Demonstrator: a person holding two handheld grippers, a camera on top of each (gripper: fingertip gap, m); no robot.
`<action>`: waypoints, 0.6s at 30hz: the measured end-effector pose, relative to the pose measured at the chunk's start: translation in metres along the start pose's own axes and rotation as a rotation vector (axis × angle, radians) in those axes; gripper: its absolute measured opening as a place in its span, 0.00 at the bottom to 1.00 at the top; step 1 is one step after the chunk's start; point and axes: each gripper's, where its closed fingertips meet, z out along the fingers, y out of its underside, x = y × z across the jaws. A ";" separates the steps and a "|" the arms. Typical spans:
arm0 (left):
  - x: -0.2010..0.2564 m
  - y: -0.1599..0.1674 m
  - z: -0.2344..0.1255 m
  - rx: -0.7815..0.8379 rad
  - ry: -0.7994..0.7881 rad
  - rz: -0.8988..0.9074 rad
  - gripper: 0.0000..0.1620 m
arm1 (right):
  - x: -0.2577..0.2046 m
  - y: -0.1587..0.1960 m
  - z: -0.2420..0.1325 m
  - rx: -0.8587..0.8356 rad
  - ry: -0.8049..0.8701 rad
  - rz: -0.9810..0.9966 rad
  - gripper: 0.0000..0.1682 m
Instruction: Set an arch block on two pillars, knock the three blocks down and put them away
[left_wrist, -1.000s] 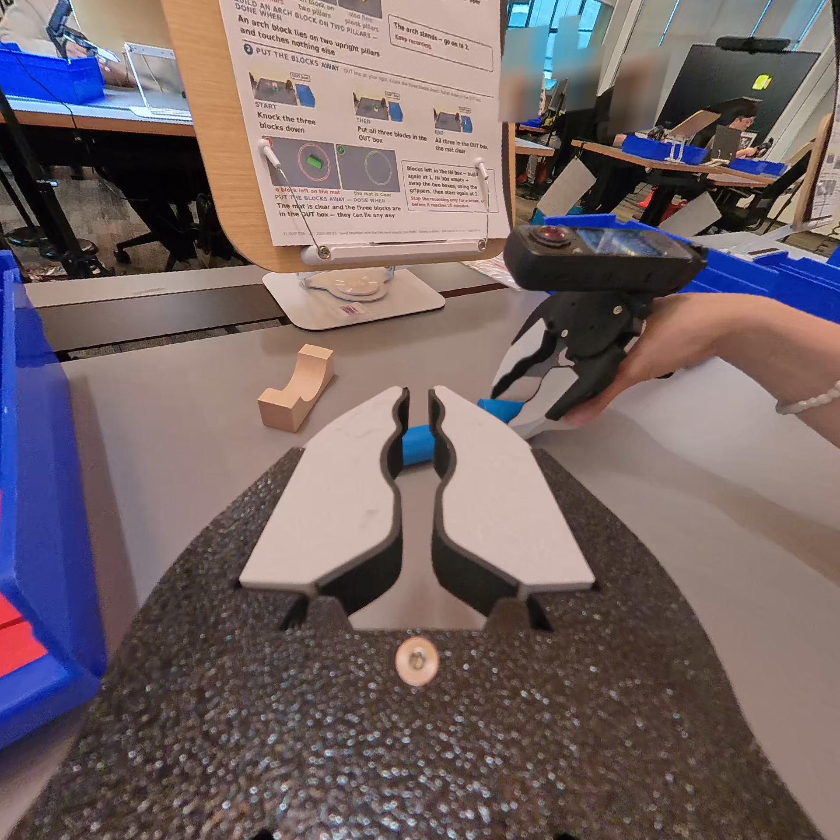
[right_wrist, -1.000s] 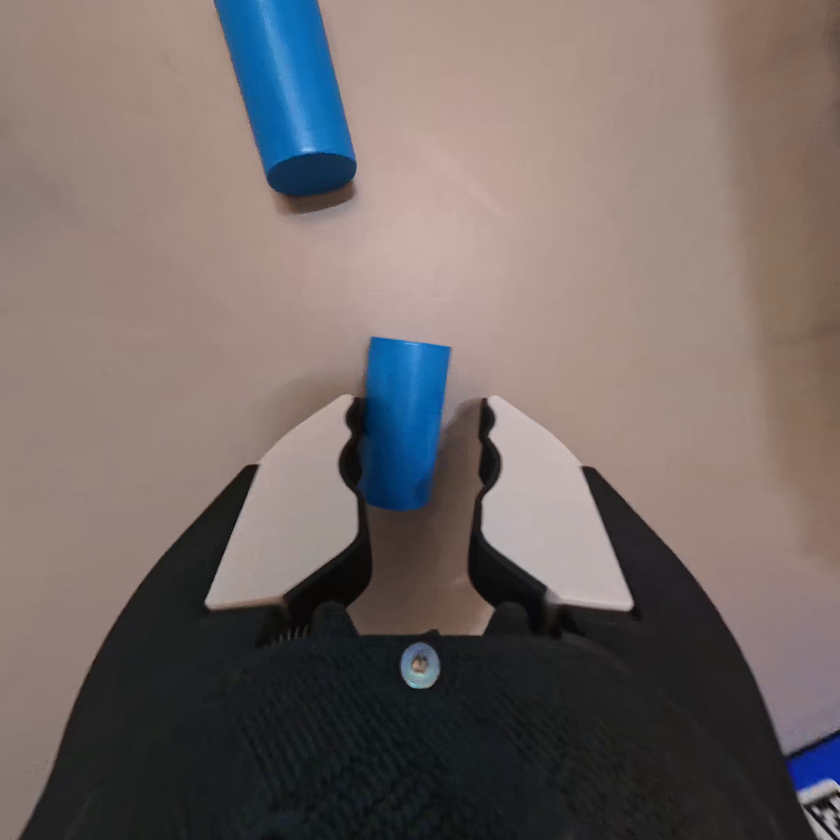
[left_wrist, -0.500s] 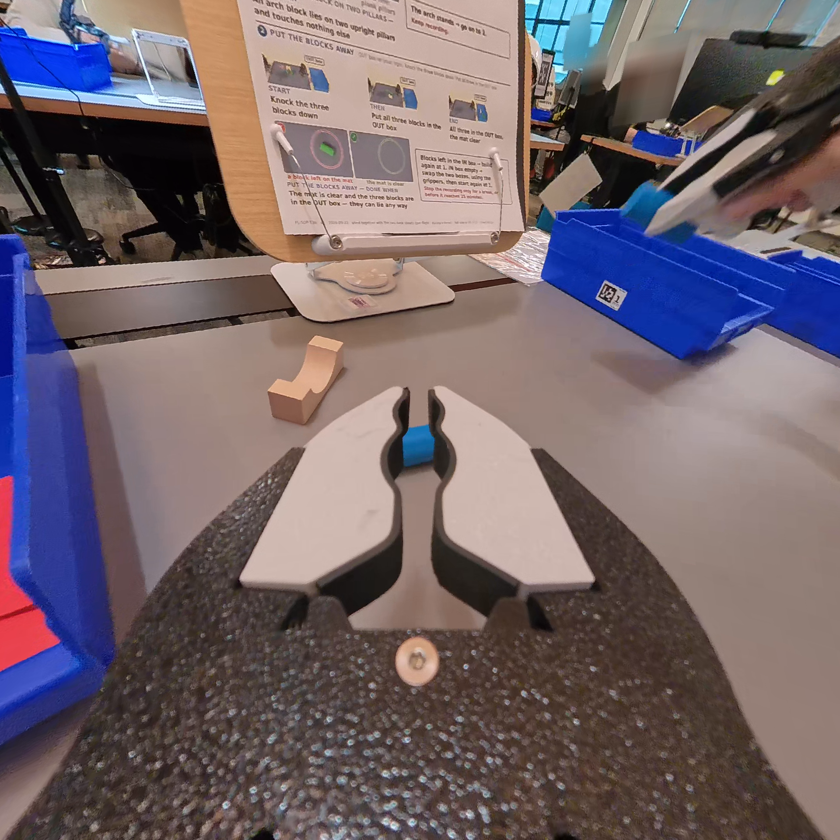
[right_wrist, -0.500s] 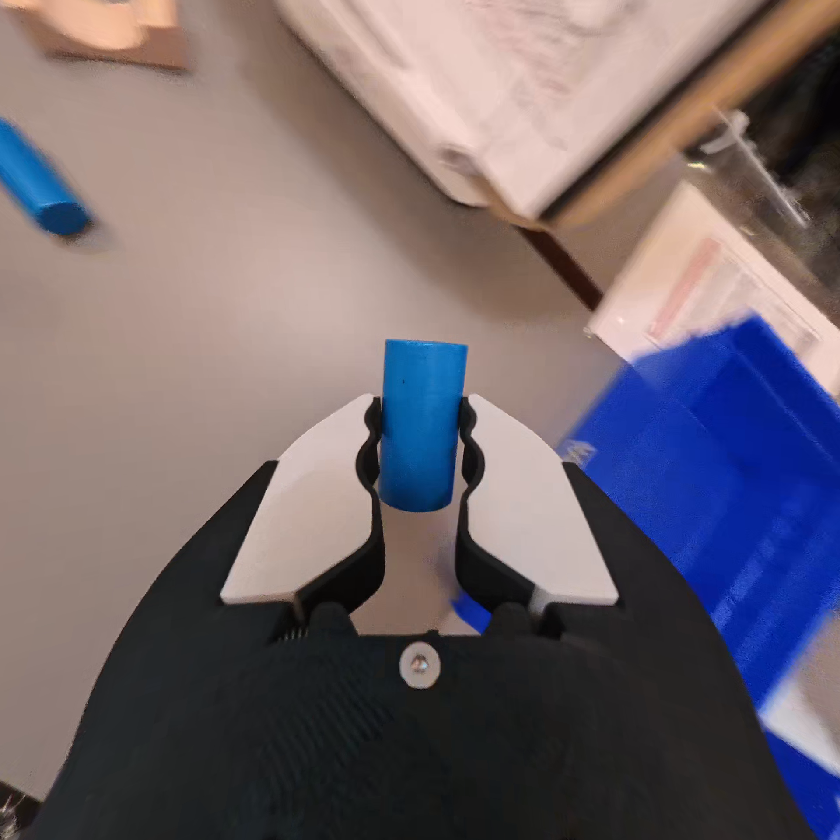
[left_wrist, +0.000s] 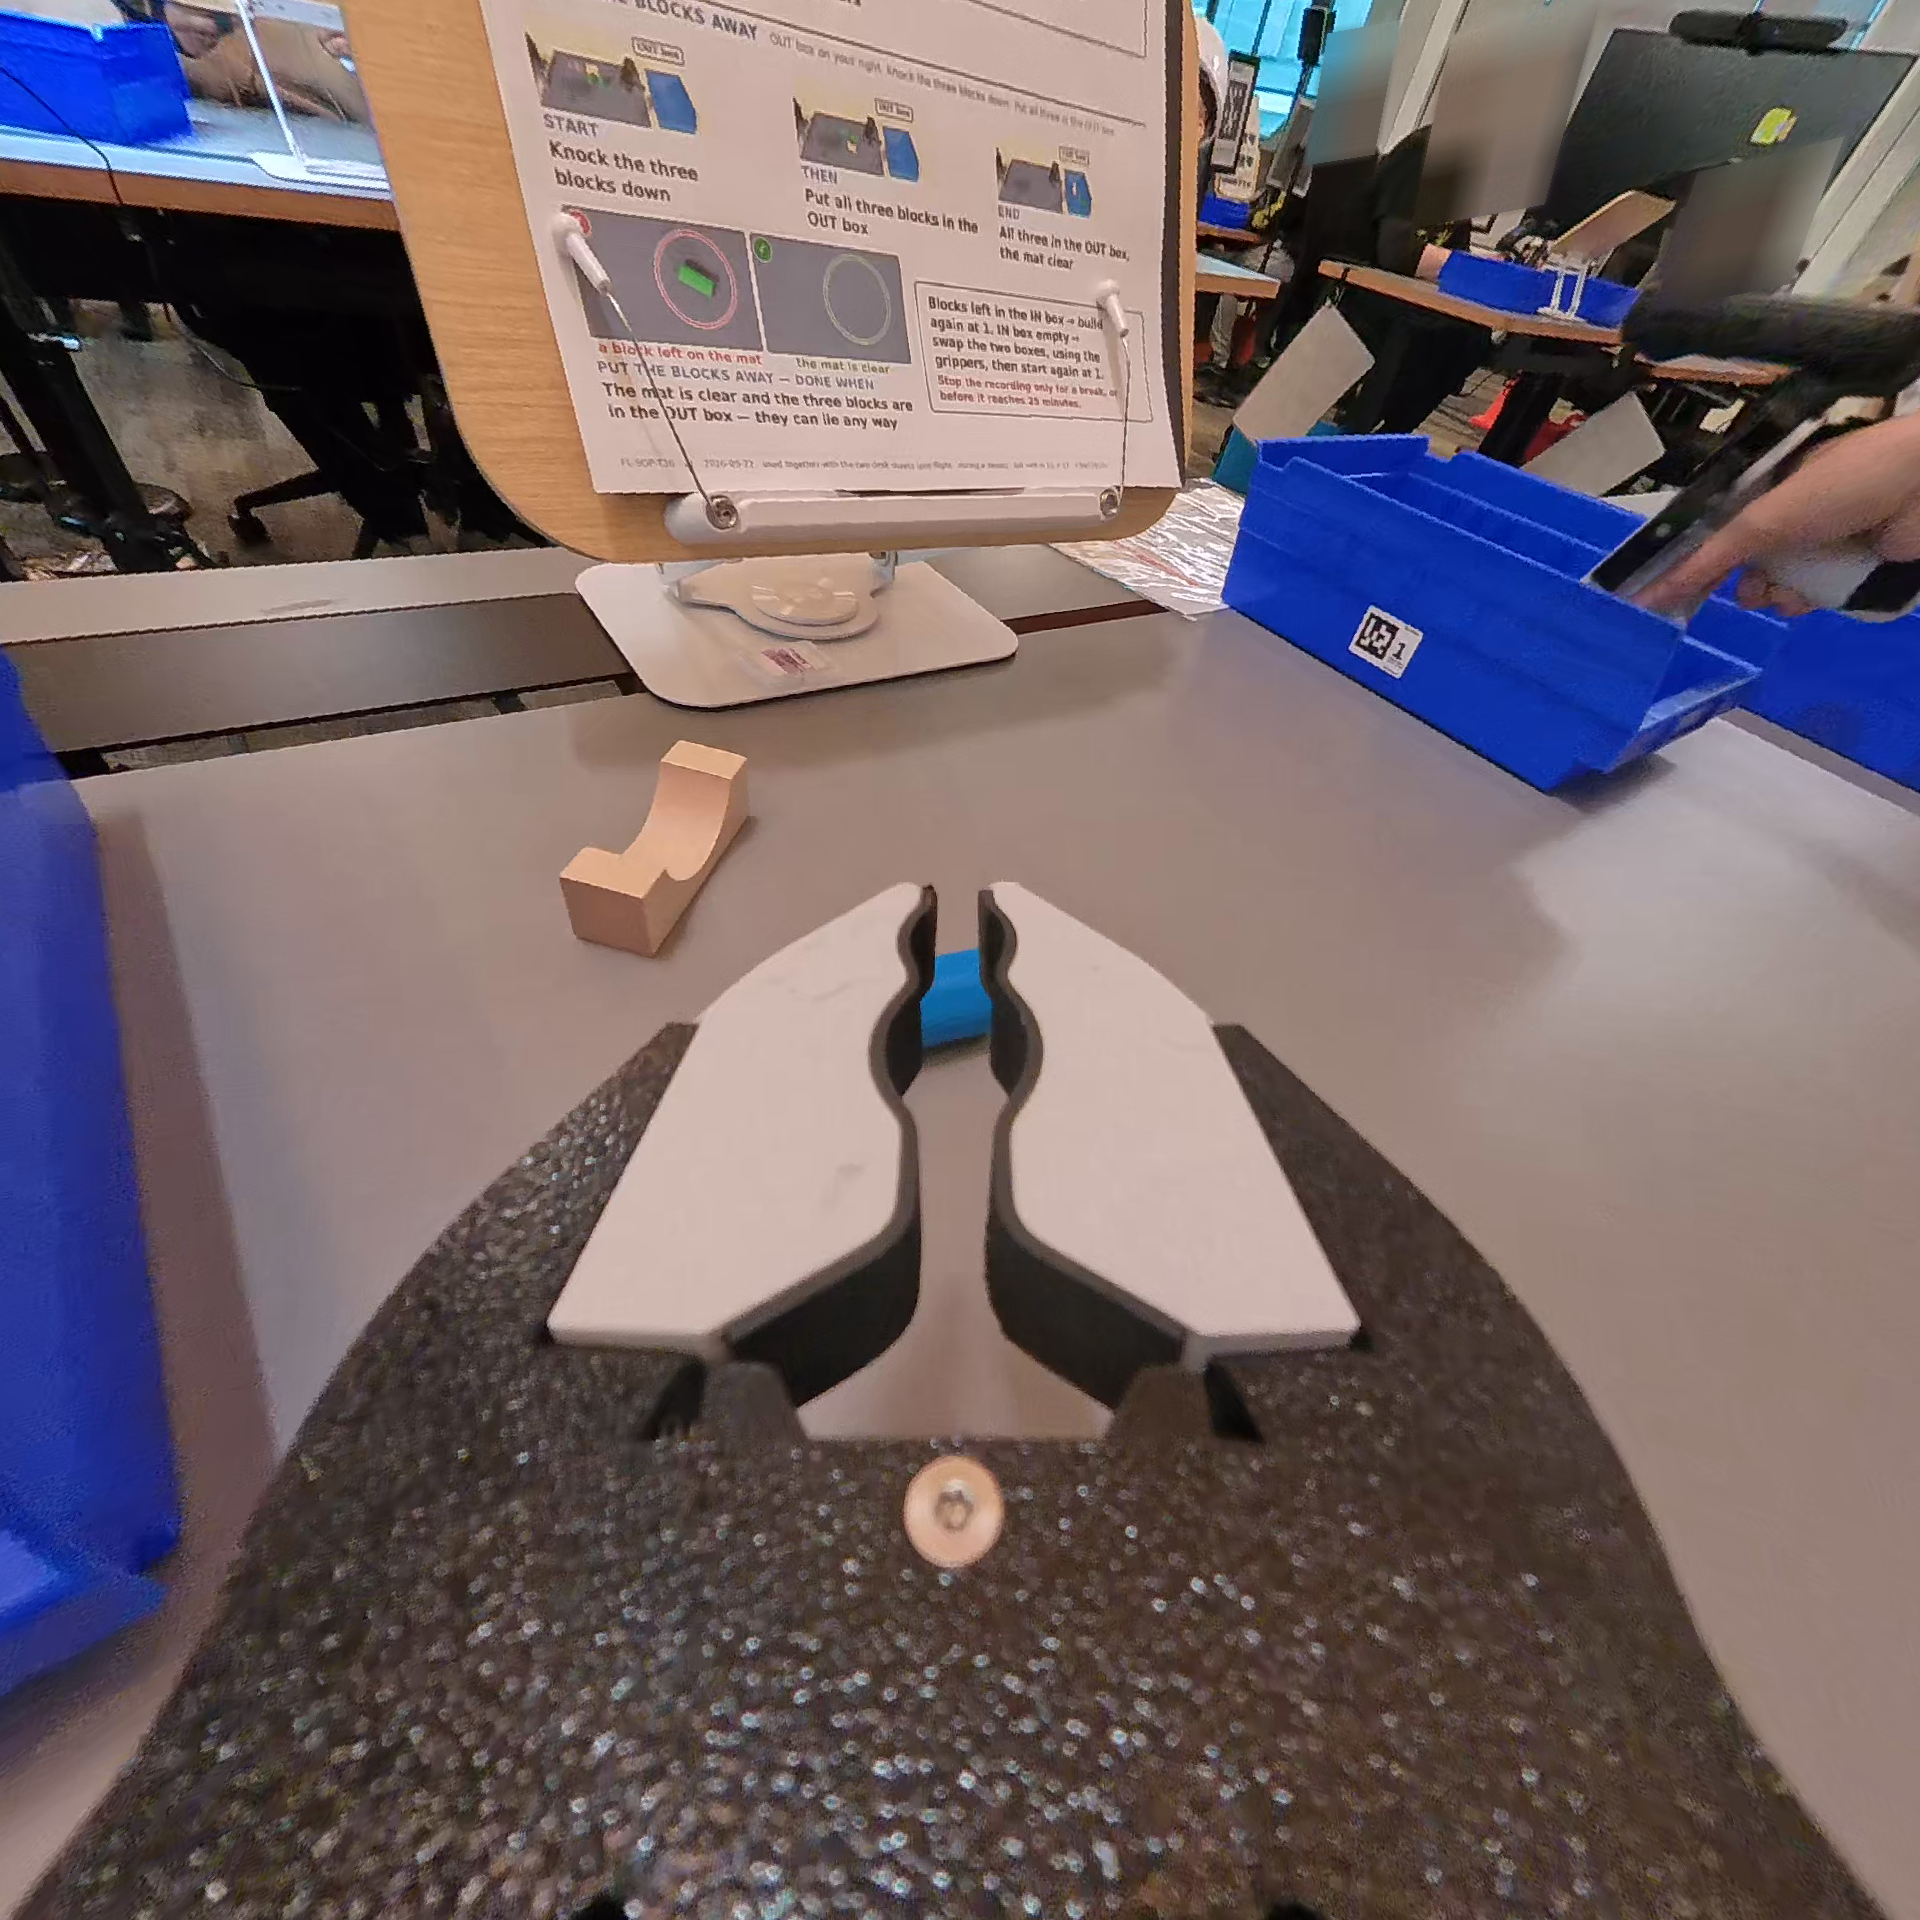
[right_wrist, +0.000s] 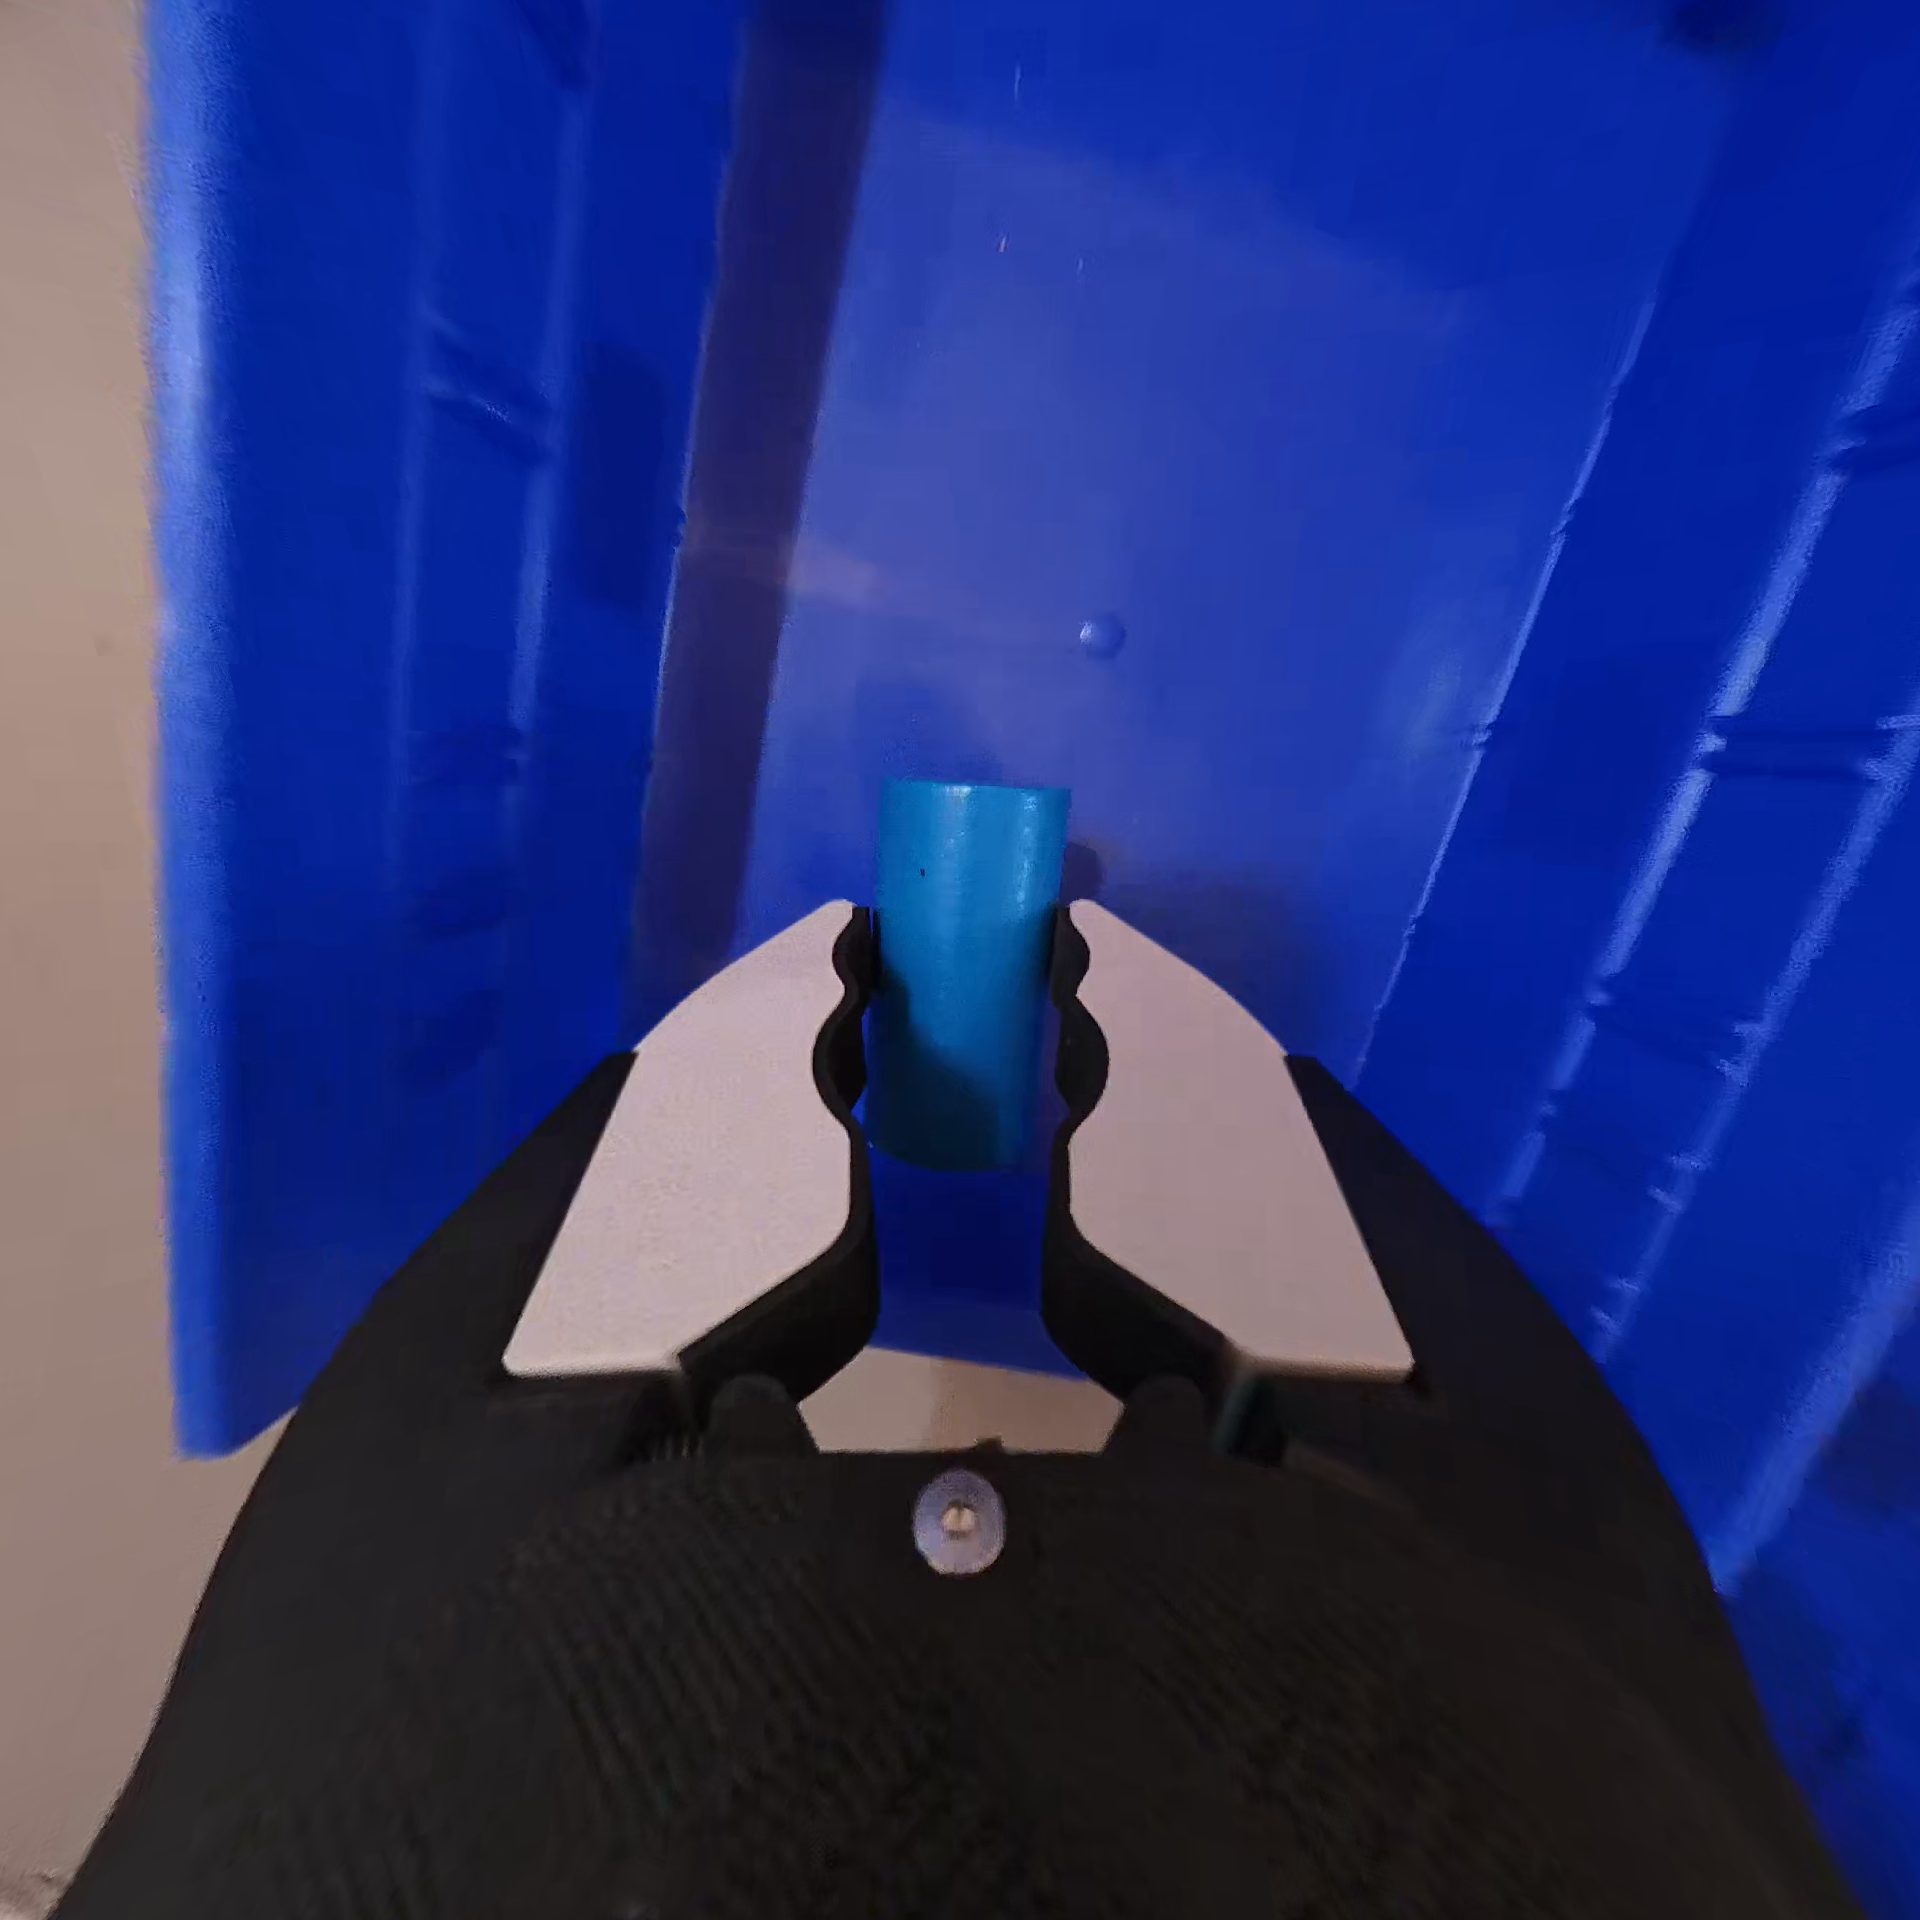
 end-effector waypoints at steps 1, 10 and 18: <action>0.001 0.001 0.001 -0.004 0.002 0.002 0.04 | 0.000 0.002 0.007 -0.010 -0.005 0.004 0.21; 0.003 0.003 0.003 -0.012 0.008 0.009 0.04 | -0.008 0.013 0.031 -0.086 -0.008 -0.029 0.21; 0.005 0.002 0.002 -0.005 0.020 0.008 0.04 | -0.016 0.015 0.037 -0.062 -0.037 -0.015 0.28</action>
